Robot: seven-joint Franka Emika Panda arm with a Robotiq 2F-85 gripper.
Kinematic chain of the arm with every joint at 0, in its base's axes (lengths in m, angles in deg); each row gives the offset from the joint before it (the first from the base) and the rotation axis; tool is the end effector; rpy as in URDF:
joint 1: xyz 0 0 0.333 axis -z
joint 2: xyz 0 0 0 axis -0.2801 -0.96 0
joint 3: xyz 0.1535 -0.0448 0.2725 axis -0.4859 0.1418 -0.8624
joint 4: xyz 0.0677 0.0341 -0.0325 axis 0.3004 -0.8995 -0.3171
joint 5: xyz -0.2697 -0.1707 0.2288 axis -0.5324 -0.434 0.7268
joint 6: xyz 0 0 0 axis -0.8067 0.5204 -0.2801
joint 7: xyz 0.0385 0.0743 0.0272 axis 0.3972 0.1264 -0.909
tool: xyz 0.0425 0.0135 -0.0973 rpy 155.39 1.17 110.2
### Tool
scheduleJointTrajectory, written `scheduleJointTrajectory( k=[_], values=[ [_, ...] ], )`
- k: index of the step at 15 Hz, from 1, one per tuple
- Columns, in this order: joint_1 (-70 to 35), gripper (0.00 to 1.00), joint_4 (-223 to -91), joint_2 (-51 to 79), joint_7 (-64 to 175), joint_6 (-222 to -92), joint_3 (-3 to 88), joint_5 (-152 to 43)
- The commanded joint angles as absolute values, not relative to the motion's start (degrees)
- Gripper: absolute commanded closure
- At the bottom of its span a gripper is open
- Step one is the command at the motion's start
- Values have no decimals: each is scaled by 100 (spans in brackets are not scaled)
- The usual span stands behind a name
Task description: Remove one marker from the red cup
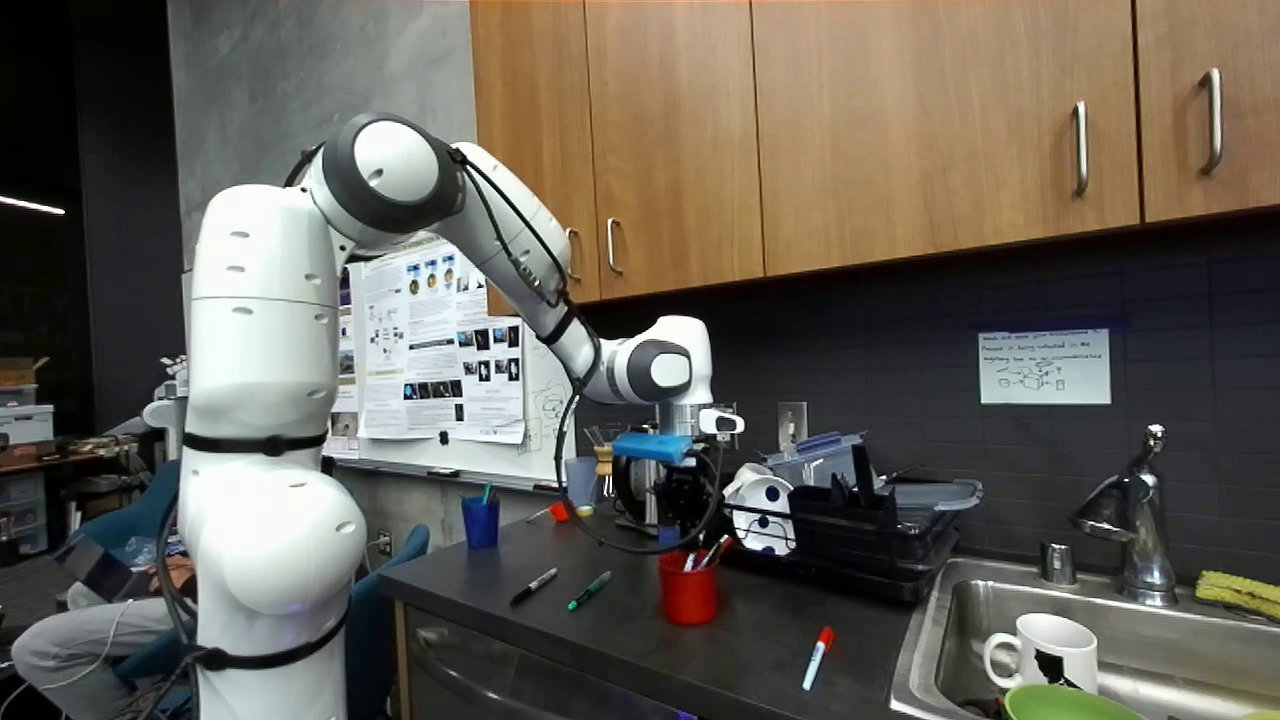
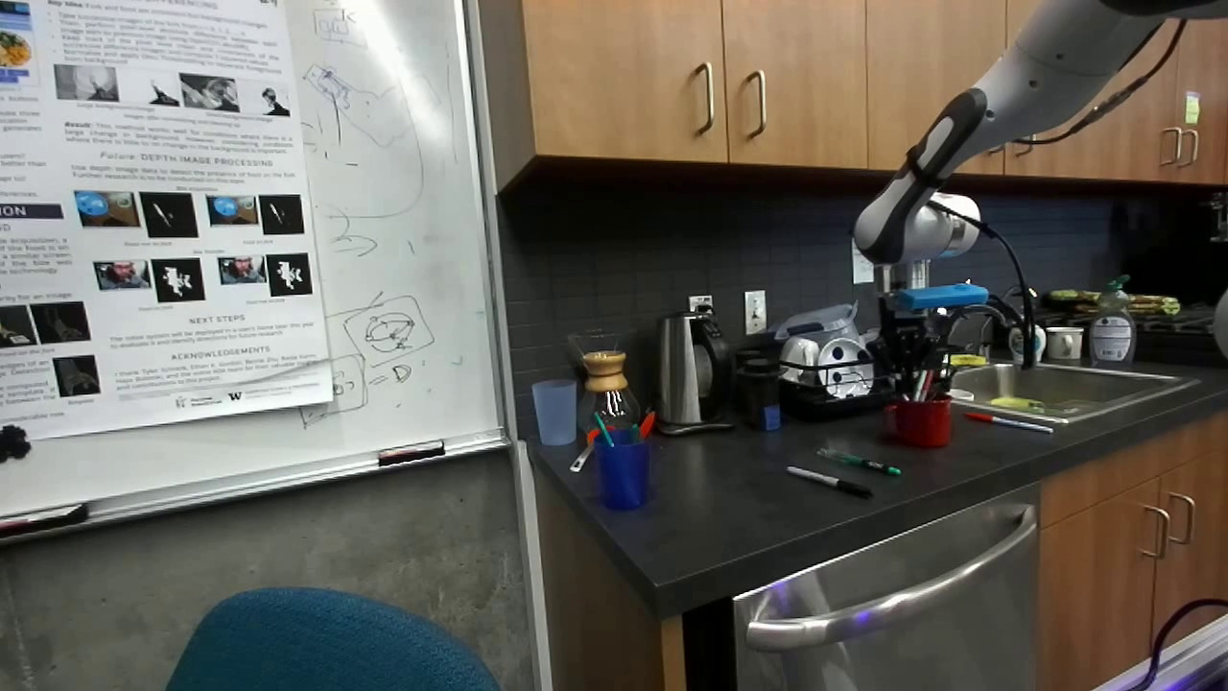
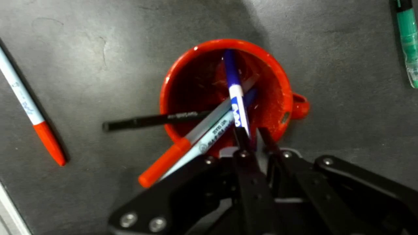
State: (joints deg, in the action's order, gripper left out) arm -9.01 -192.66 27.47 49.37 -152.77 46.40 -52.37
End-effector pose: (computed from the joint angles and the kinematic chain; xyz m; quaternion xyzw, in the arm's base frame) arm 0.5119 -0.1360 0.3472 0.9934 -0.1142 -0.0037 0.0083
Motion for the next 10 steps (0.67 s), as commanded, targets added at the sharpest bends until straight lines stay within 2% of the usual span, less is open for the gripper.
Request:
scheduleJointTrajectory(
  k=[1,10],
  values=[
    [-866,98,-19274,2813,4839,-15281,4652,-5231],
    [-869,100,-19356,3084,4786,-15236,4661,-5248]
  ],
)
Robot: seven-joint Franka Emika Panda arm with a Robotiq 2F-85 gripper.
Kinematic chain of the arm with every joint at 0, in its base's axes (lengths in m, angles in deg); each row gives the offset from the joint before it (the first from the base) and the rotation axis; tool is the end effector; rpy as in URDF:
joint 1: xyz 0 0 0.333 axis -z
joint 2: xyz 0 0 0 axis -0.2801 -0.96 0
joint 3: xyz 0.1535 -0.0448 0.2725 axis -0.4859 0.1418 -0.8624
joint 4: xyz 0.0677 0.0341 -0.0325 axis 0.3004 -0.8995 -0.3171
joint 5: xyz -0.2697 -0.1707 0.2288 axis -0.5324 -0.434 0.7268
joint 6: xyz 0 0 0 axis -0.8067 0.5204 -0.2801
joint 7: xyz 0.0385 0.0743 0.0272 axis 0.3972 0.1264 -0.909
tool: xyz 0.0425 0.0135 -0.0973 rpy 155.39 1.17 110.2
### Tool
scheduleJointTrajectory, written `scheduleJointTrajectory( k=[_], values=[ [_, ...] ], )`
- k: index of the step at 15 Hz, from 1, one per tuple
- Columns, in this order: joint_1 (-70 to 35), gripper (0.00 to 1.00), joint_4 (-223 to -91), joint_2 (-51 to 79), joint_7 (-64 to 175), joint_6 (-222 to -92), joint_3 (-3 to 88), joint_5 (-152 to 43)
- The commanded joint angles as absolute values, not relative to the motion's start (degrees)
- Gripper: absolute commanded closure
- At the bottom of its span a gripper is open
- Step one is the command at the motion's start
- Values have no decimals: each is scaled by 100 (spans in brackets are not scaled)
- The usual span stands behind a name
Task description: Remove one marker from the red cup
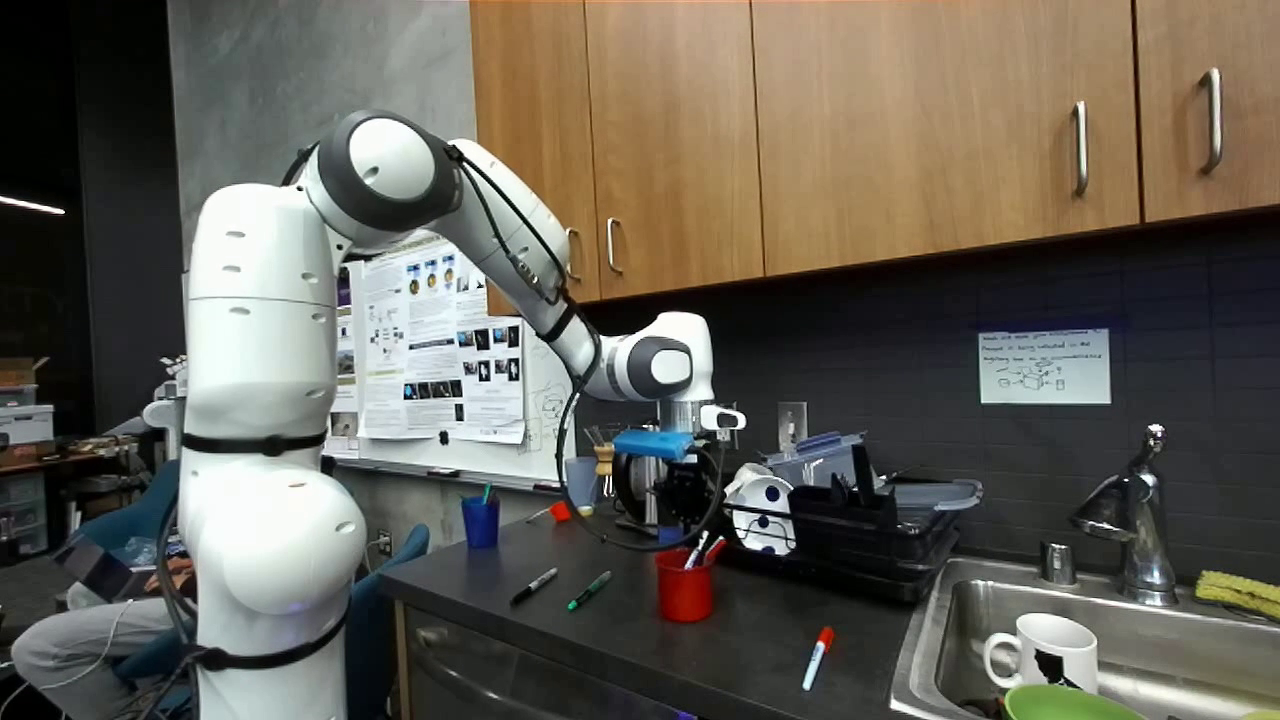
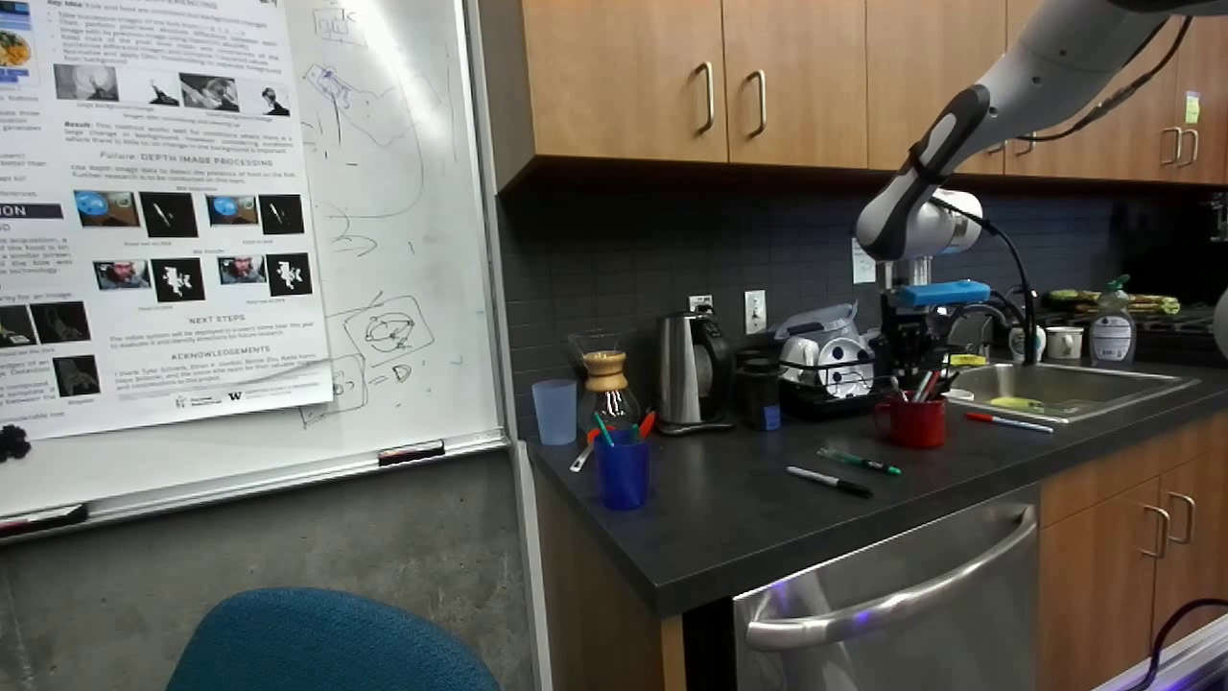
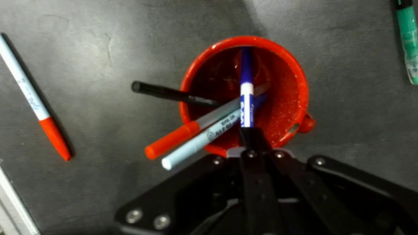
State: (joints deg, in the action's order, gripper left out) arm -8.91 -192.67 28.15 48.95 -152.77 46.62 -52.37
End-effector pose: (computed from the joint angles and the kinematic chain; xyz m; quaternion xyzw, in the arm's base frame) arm 0.5109 -0.1388 0.3534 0.9935 -0.1134 0.0021 0.0085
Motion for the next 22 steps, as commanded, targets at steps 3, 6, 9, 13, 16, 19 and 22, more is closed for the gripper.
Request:
scheduleJointTrajectory(
  k=[3,6,9,13,16,19,22],
  values=[
    [-873,100,-19362,3251,4748,-15202,4660,-5246],
    [-882,74,-19350,3298,4767,-15175,4656,-5236],
    [-891,56,-19342,3261,4751,-15163,4649,-5206],
    [-902,31,-19313,3157,4726,-15157,4639,-5166],
    [-909,8,-19287,3054,4675,-15158,4629,-5118],
    [-914,0,-19257,2963,4602,-15149,4617,-5046],
    [-917,0,-19224,2880,4540,-15138,4610,-4996]
  ],
)
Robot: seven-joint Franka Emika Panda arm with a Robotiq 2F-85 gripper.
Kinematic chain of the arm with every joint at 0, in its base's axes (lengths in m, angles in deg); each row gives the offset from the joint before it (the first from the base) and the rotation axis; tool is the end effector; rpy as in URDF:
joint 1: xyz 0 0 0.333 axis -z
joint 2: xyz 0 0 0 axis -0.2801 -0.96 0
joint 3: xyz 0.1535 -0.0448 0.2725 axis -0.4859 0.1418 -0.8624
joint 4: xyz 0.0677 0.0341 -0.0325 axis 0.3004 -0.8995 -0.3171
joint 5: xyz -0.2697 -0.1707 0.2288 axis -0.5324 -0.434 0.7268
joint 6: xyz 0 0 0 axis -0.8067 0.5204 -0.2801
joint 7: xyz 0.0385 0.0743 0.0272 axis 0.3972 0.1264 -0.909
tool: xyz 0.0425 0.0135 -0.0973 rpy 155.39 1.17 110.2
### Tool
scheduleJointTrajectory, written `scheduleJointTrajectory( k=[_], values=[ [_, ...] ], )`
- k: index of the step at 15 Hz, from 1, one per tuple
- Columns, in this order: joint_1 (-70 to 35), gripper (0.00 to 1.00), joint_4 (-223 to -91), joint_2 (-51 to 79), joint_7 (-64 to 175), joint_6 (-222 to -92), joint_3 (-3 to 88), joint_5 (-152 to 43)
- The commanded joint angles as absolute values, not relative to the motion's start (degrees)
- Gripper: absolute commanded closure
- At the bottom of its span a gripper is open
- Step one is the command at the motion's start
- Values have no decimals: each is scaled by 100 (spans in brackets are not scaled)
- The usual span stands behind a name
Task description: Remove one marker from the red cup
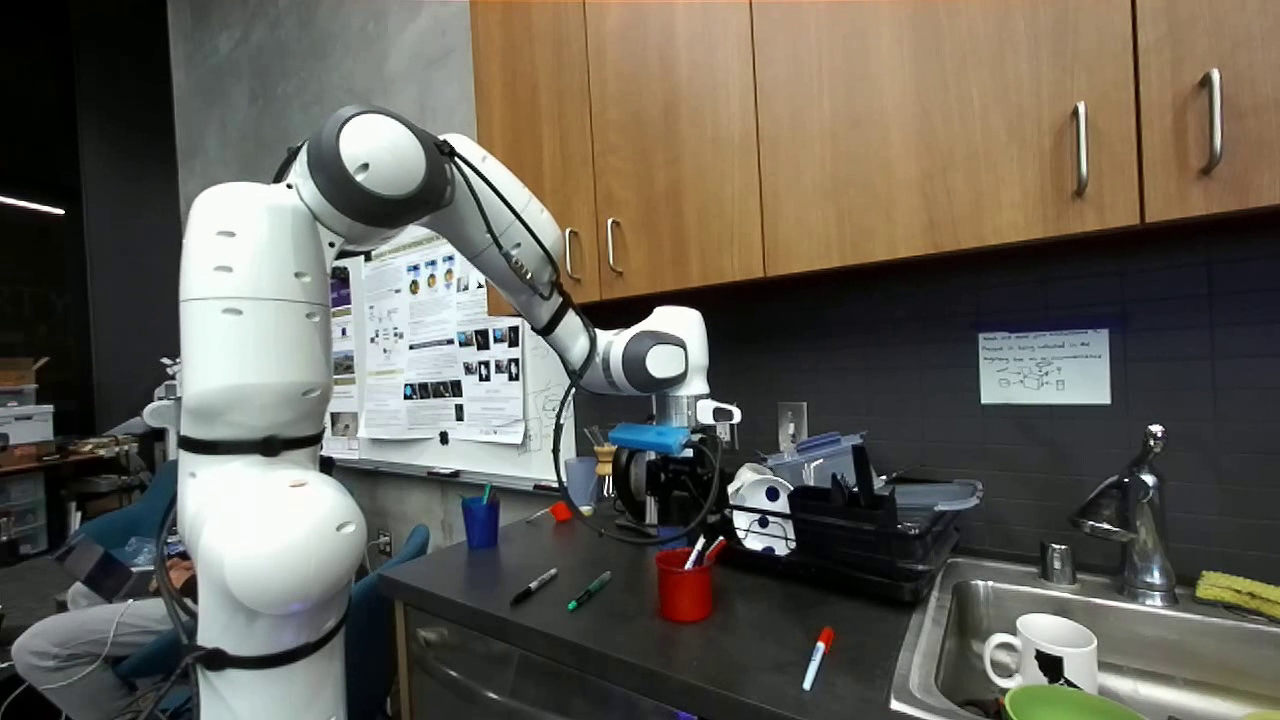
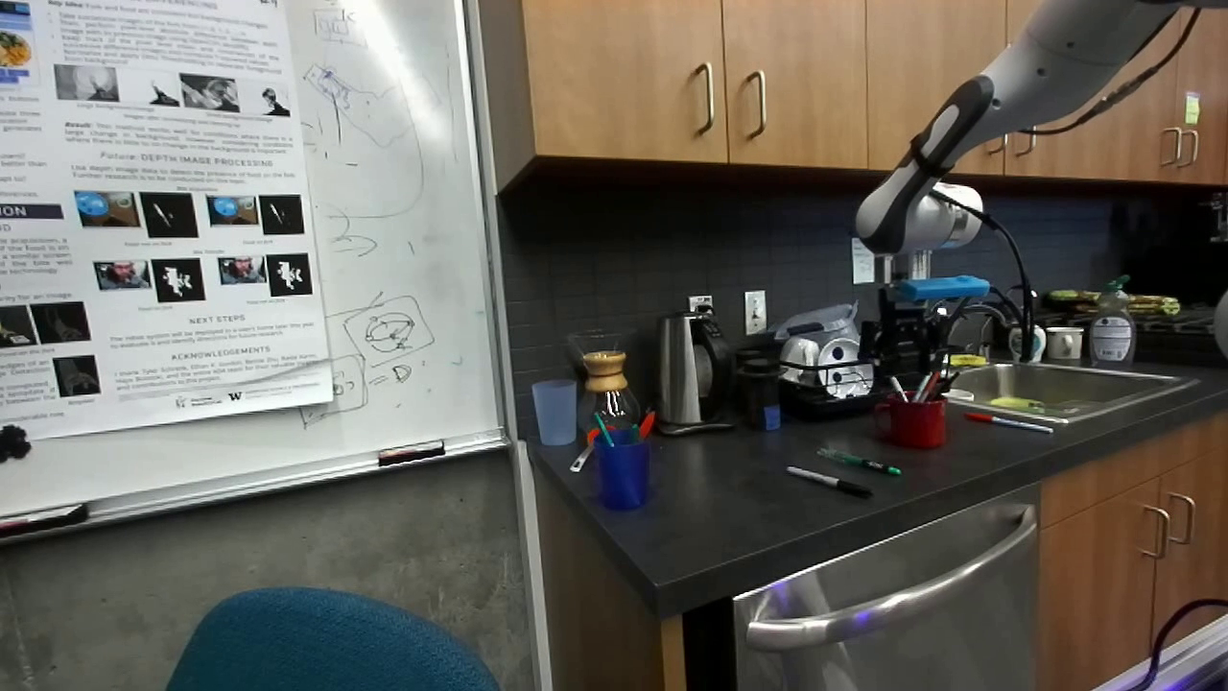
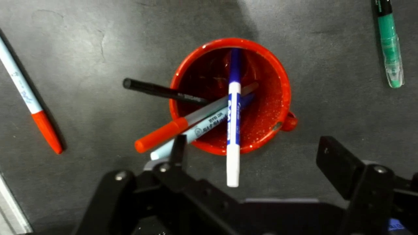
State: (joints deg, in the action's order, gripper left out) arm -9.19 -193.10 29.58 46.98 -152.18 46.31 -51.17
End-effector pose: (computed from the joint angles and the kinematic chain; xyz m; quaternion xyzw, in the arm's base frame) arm 0.5087 -0.1321 0.3622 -0.9952 0.0980 -0.0069 0.0006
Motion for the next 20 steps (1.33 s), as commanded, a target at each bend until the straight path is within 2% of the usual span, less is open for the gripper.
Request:
scheduleJointTrajectory(
  k=[1,6,7,9,18,20],
  values=[
    [-915,0,-19210,2852,4521,-15140,4608,-4982],
    [-905,2,-19135,2728,4449,-15120,4601,-4874],
    [-904,26,-19127,2708,4420,-15119,4600,-4857],
    [-904,29,-19113,2674,4367,-15125,4594,-4806],
    [-901,98,-19101,2670,4243,-15119,4578,-4723],
    [-897,100,-19107,2689,4223,-15120,4582,-4724]
  ],
)
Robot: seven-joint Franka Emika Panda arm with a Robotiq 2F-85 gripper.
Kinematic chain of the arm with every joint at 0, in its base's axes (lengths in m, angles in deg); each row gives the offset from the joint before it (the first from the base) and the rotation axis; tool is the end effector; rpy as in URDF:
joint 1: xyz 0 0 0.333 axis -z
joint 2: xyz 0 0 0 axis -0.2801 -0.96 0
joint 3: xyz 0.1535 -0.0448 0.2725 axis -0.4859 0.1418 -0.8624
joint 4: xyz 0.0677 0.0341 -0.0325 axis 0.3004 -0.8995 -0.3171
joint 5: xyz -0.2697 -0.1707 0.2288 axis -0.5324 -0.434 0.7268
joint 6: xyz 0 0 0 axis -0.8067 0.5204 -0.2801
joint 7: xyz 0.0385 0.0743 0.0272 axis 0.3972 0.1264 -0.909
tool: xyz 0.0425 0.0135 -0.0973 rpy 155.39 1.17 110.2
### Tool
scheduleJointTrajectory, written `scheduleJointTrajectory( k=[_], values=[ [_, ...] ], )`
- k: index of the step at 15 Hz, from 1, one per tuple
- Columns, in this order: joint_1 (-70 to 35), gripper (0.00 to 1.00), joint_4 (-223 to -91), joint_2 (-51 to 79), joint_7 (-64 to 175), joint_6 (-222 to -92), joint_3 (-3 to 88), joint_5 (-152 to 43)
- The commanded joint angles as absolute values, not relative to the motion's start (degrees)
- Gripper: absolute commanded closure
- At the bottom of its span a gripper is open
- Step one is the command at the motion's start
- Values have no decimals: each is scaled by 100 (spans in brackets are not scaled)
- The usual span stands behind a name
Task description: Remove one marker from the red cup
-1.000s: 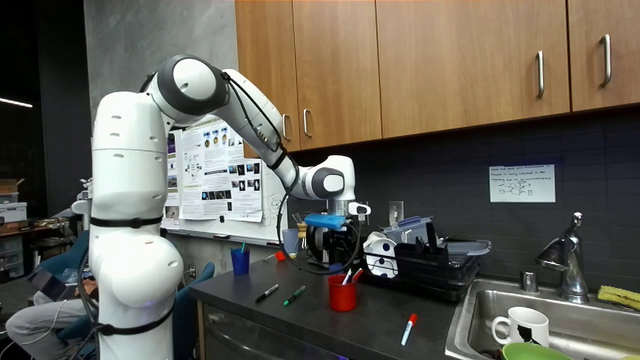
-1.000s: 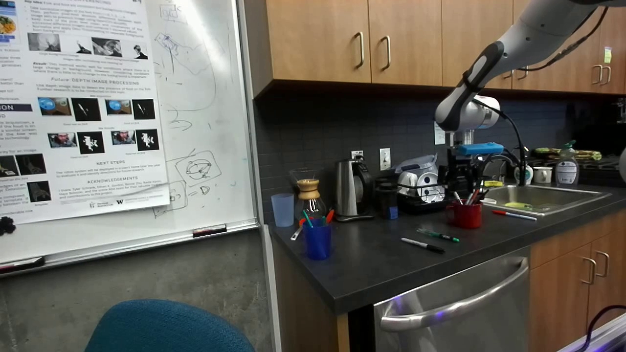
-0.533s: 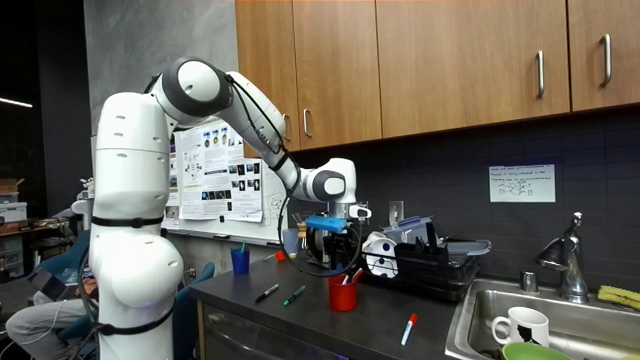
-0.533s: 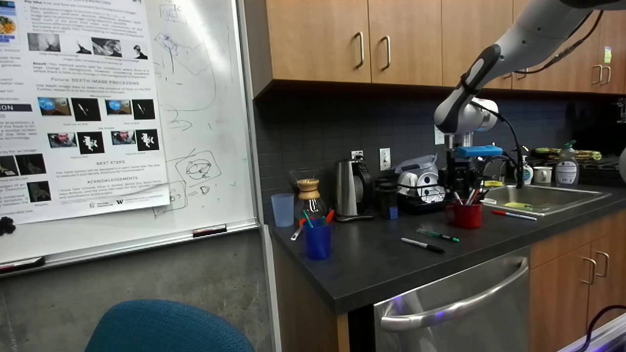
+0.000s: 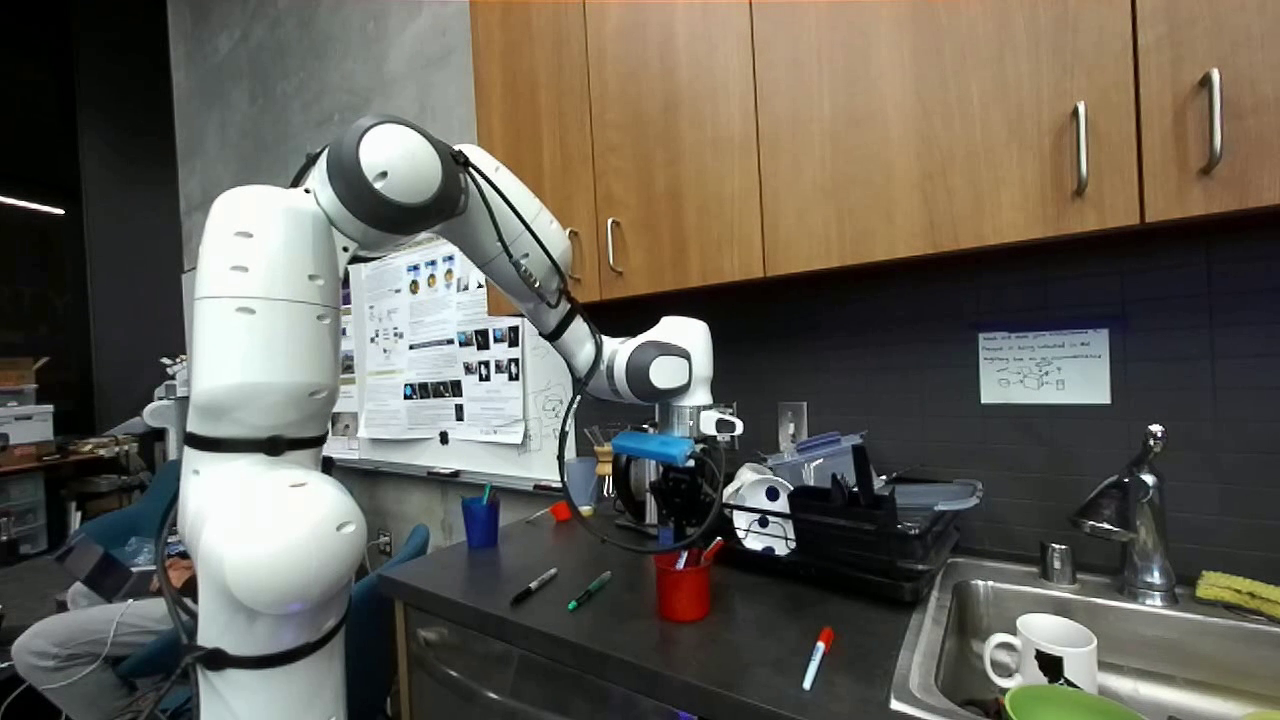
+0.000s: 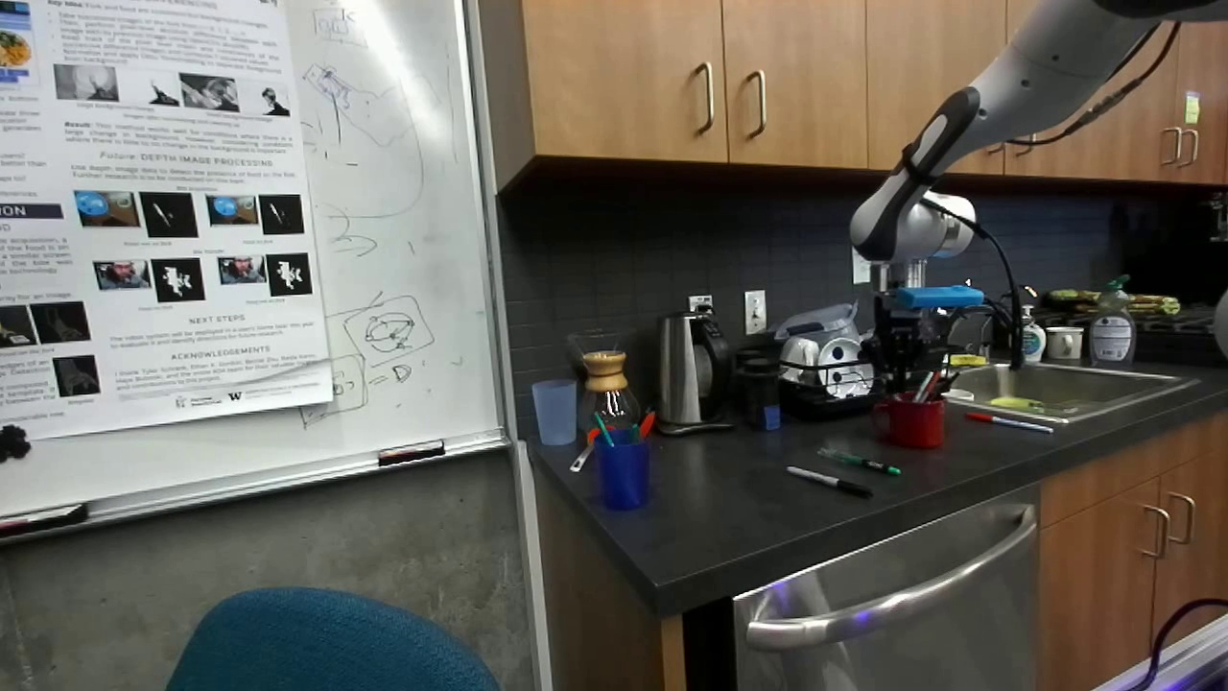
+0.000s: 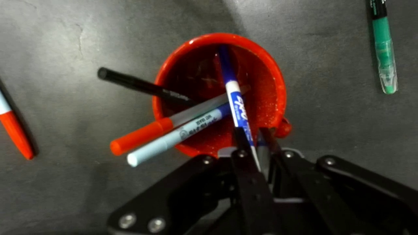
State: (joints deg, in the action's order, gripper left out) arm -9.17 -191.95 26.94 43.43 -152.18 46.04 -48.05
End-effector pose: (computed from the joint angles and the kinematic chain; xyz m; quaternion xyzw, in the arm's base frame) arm 0.5163 -0.1301 0.3468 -0.9964 0.0825 0.0023 0.0202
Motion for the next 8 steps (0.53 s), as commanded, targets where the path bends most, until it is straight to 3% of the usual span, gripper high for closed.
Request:
scheduleJointTrajectory(
  k=[1,8],
  values=[
    [-895,97,-19110,2697,4218,-15125,4583,-4727],
    [-889,97,-19134,2884,4232,-15049,4599,-4839]
  ],
)
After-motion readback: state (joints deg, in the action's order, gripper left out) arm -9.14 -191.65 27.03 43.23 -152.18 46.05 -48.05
